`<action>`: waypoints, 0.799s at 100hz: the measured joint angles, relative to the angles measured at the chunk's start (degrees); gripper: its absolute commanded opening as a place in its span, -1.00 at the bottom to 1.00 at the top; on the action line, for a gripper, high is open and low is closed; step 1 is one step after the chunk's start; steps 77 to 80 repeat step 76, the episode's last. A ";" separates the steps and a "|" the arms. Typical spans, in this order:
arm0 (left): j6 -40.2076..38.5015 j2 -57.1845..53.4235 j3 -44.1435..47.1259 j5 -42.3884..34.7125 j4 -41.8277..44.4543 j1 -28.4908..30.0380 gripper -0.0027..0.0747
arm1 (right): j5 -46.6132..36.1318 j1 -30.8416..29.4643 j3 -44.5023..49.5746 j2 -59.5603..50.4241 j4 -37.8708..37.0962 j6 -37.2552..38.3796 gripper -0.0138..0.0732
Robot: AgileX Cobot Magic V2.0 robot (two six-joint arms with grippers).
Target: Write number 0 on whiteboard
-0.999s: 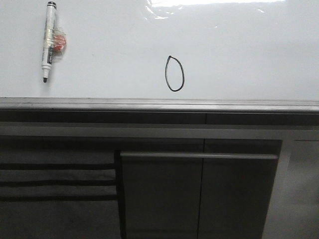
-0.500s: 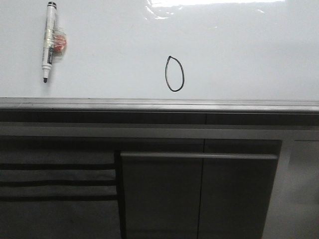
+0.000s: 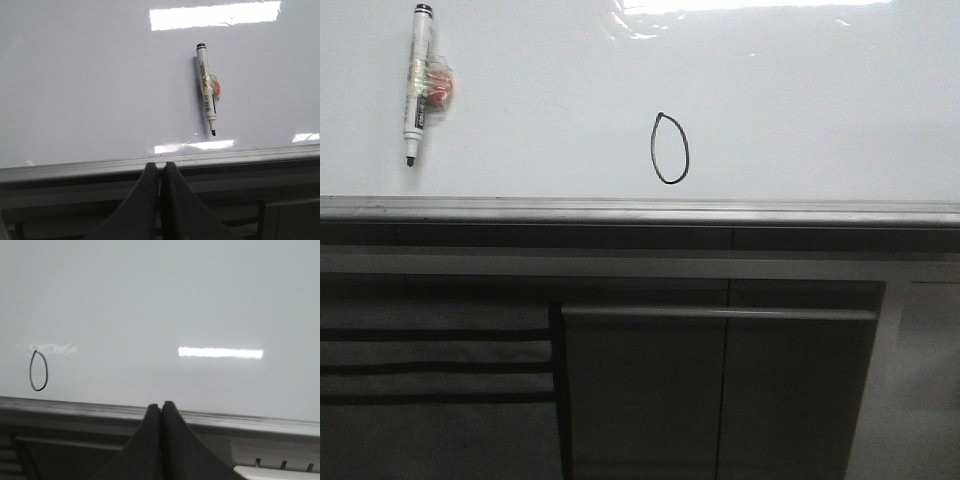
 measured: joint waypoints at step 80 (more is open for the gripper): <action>0.00 0.00 0.00 0.09 0.00 0.00 -0.98 | -10.78 -5.25 17.42 -15.09 0.06 0.10 -0.83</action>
